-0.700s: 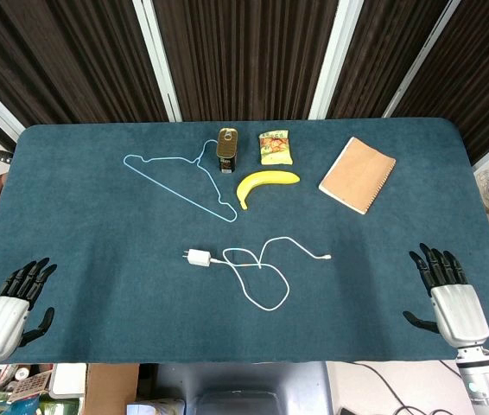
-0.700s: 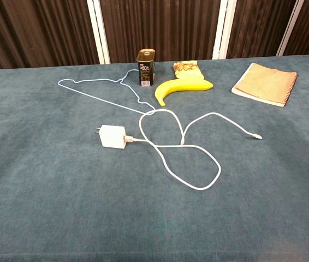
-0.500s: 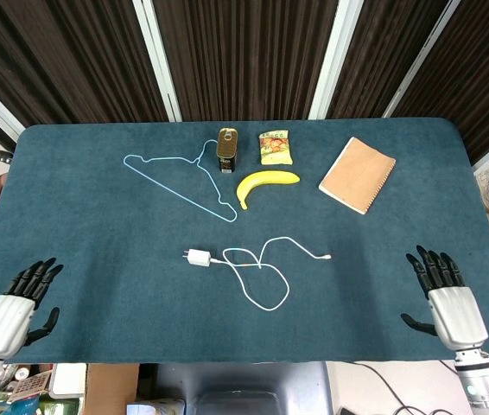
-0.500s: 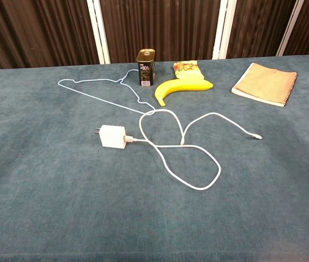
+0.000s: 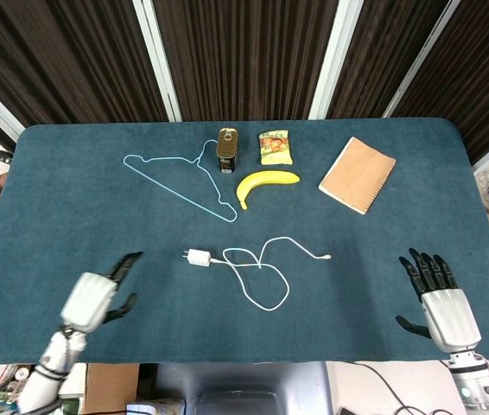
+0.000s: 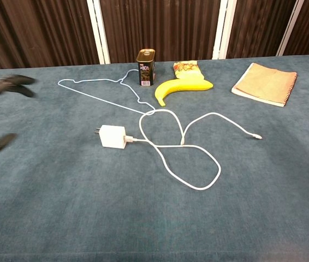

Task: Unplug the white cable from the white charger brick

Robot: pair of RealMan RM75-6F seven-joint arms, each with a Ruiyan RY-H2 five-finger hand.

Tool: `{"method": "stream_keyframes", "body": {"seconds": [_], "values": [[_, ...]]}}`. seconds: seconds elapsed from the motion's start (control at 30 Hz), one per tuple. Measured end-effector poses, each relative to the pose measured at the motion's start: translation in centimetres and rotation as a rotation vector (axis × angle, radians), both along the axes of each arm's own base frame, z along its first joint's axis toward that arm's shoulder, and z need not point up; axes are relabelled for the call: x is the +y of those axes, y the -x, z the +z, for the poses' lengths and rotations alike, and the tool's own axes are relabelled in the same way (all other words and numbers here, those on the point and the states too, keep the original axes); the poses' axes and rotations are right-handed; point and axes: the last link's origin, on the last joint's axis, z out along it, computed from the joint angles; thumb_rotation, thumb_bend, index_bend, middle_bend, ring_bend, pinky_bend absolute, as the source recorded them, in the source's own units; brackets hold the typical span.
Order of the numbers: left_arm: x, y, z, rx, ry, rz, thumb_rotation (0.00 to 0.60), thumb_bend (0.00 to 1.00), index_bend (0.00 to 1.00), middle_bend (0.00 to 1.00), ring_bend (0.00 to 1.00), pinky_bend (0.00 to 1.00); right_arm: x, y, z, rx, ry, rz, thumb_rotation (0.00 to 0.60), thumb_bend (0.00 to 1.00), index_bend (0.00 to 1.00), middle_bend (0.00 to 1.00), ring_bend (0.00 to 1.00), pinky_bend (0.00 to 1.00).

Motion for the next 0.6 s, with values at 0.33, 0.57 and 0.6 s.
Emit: {"method": "stream_keyframes", "body": {"seconds": [0.33, 0.57, 0.6], "values": [[4.2, -5.2, -7.1, 0.067, 0.065, 0.037, 0.600, 0.40, 0.08, 0.11, 0.95, 1.00, -0.2, 0.4, 0.2, -0.010, -0.007, -0.024, 0.600, 0.11, 0.00, 0.00, 0.00, 0.00], [6.8, -6.6, -9.8, 0.087, 0.055, 0.046, 0.600, 0.38, 0.10, 0.11, 0.94, 1.00, -0.4, 0.7, 0.3, -0.012, -0.008, -0.046, 0.600, 0.11, 0.00, 0.00, 0.00, 0.00], [7.0, -6.7, -10.0, 0.098, 0.054, 0.048, 0.600, 0.38, 0.12, 0.12, 0.94, 1.00, -0.5, 0.7, 0.3, -0.012, -0.008, -0.048, 0.600, 0.11, 0.00, 0.00, 0.00, 0.00]]}}
